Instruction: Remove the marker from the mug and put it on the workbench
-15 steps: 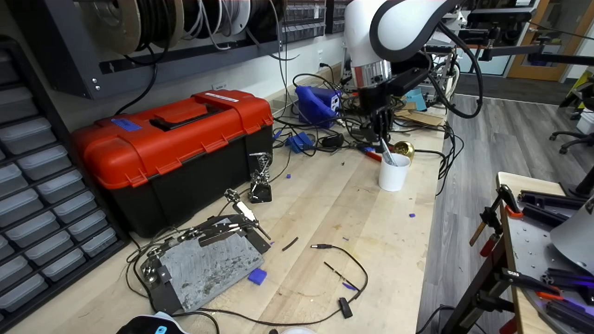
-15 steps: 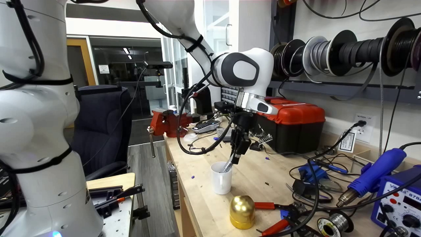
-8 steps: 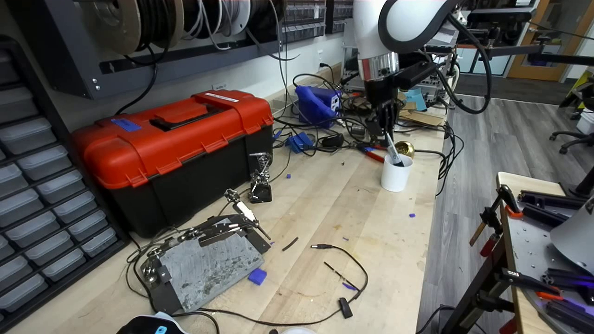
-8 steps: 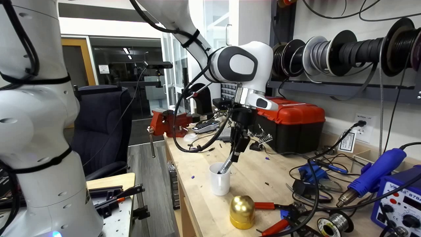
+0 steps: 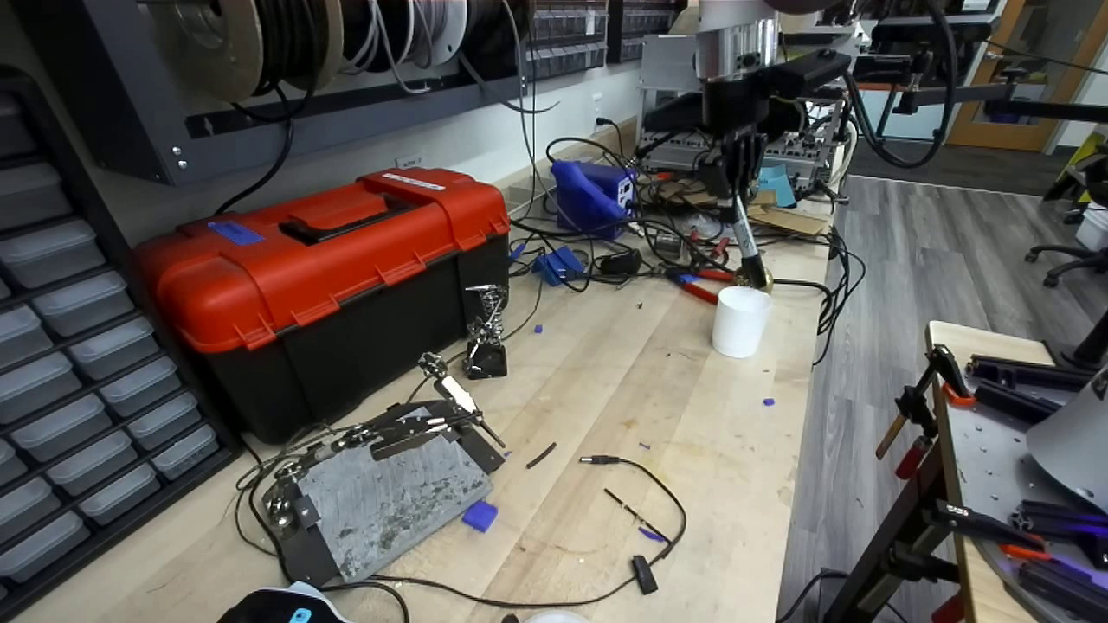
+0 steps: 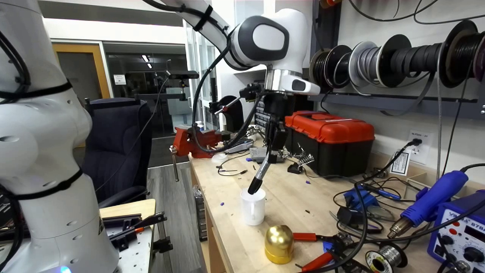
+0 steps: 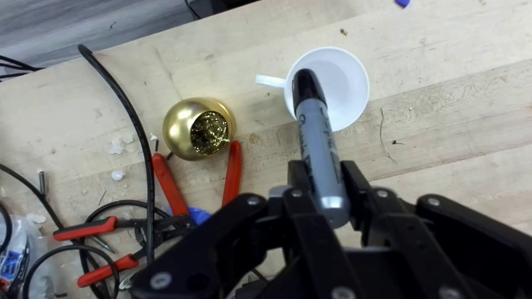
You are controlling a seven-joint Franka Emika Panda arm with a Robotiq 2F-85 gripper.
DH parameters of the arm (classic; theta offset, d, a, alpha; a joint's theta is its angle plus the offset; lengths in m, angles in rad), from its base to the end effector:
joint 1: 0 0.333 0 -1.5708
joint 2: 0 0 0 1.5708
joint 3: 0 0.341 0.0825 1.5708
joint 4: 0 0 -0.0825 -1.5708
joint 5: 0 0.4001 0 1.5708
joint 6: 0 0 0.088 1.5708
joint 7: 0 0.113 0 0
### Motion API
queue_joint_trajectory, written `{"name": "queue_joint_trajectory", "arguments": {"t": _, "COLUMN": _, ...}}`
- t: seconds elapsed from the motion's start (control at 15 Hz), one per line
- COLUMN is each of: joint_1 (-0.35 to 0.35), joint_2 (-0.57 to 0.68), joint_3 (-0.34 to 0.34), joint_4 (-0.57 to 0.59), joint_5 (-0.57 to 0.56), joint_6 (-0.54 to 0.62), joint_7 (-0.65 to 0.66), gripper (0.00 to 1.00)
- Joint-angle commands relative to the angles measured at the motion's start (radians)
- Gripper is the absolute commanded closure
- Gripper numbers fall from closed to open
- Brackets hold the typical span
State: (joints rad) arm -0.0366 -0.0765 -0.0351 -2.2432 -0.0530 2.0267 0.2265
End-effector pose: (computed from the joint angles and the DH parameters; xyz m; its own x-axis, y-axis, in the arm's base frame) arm 0.5035 -0.0396 0.3989 0.9544 -0.2701 -0.1272 -0.2628 -0.9622 0.0716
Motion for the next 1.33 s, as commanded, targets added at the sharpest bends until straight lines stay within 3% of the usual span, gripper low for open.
{"name": "queue_joint_trajectory", "arguments": {"t": 0.0, "joint_1": 0.017, "joint_2": -0.077, "joint_3": 0.029, "joint_4": 0.084, "joint_5": -0.046, "joint_6": -0.164, "joint_7": -0.028, "gripper": 0.96}}
{"name": "queue_joint_trajectory", "arguments": {"t": 0.4, "joint_1": 0.076, "joint_2": -0.037, "joint_3": 0.112, "joint_4": 0.277, "joint_5": -0.062, "joint_6": -0.35, "joint_7": -0.069, "gripper": 0.96}}
{"name": "queue_joint_trajectory", "arguments": {"t": 1.27, "joint_1": 0.156, "joint_2": 0.29, "joint_3": 0.154, "joint_4": 0.584, "joint_5": -0.036, "joint_6": -0.45, "joint_7": -0.135, "gripper": 0.96}}
